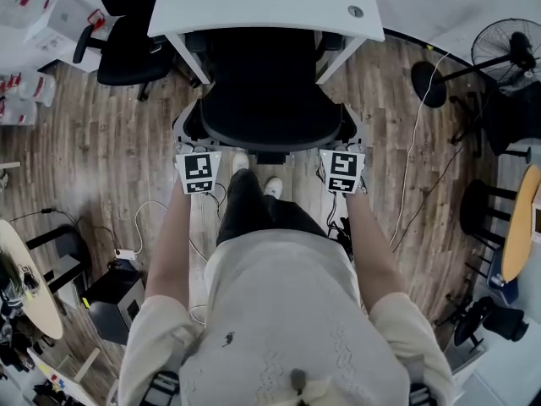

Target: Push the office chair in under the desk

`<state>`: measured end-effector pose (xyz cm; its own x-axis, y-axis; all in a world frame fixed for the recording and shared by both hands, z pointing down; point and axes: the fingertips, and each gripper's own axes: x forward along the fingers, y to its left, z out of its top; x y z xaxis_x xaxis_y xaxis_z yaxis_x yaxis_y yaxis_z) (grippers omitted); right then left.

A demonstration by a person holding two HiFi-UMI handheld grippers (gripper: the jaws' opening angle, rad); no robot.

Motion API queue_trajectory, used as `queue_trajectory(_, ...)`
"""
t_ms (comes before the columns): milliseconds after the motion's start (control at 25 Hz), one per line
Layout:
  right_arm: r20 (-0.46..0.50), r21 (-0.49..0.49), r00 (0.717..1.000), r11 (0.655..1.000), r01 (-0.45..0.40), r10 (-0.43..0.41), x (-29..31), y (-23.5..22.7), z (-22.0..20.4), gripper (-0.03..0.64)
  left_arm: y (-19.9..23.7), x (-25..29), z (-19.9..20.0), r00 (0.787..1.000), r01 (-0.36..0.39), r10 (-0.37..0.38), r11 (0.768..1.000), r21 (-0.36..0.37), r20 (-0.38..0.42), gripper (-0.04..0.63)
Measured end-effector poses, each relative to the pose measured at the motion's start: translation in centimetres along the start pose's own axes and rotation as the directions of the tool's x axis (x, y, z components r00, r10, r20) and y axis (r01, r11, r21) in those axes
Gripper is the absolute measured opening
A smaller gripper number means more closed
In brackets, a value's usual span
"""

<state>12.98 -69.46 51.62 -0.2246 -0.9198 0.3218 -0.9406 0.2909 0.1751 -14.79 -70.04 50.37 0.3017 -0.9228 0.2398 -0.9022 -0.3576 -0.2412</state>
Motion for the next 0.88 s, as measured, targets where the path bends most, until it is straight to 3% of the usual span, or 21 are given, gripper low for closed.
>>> queue_trajectory(880,0.012,-0.01,1.0,1.0,0.017,-0.017,2.4,-0.3,0.9,0.221,1.3,2.4,0.2,1.0,0.005,-0.005,1.0,0.005,0.004,0.213)
